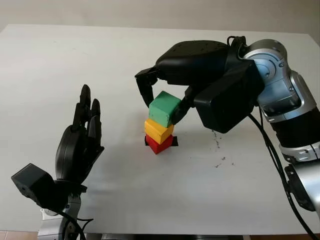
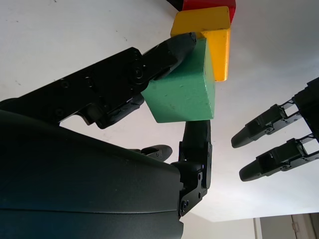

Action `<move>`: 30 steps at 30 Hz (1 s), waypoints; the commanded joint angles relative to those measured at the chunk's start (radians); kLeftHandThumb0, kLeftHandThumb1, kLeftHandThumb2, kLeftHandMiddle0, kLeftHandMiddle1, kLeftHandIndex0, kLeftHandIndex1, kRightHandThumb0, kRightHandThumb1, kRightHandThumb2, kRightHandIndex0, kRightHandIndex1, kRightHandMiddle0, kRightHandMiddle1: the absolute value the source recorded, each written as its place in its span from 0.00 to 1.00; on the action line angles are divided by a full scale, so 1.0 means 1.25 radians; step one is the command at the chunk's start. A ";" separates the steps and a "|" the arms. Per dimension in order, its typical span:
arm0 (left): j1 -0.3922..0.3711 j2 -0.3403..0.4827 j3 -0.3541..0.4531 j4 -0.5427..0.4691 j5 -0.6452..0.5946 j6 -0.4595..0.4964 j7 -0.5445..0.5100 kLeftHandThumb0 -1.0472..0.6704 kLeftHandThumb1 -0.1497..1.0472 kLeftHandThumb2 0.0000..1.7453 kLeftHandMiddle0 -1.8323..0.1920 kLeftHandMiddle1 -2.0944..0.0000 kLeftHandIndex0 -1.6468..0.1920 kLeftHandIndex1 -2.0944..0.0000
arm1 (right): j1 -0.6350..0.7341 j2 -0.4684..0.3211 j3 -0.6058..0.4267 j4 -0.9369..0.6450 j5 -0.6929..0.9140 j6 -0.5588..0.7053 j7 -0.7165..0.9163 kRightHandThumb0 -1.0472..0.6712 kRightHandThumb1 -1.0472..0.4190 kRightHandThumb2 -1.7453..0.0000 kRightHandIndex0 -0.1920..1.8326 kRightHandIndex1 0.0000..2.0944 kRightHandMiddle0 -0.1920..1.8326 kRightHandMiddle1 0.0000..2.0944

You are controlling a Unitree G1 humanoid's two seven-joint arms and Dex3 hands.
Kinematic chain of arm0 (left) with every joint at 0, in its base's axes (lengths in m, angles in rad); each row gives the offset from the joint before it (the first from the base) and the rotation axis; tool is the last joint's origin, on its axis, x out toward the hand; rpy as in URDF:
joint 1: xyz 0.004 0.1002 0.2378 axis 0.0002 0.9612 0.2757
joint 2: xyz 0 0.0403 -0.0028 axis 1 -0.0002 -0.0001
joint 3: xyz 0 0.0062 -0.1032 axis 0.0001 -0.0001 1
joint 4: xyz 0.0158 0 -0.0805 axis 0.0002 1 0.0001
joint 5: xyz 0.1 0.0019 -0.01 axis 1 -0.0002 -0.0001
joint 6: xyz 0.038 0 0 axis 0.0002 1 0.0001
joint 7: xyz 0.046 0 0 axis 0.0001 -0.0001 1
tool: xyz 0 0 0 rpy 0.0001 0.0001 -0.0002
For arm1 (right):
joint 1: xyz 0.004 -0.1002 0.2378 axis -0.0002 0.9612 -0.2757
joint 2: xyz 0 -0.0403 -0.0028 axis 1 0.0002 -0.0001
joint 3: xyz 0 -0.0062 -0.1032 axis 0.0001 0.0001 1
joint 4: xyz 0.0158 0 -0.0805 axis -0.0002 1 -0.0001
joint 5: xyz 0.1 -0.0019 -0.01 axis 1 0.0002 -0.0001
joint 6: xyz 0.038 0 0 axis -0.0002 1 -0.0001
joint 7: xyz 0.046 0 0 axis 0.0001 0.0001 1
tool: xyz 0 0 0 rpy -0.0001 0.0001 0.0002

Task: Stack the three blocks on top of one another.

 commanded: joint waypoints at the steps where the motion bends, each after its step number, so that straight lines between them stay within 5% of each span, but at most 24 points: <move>1: 0.010 -0.007 -0.002 -0.009 0.000 -0.009 0.002 0.18 1.00 0.35 1.00 1.00 1.00 1.00 | -0.016 0.007 0.002 0.005 0.009 -0.008 0.002 0.33 0.04 0.97 0.28 0.02 0.25 0.80; 21: 0.008 -0.013 -0.002 -0.002 -0.008 -0.012 0.000 0.19 1.00 0.34 1.00 1.00 1.00 1.00 | -0.003 0.009 -0.007 -0.009 0.028 -0.017 -0.004 0.34 0.06 0.97 0.29 0.02 0.25 0.82; 30: 0.010 -0.015 -0.006 -0.005 -0.003 -0.012 0.004 0.19 1.00 0.33 1.00 1.00 1.00 1.00 | -0.014 0.003 0.009 0.004 0.019 -0.007 0.025 0.29 0.05 0.97 0.26 0.01 0.20 0.73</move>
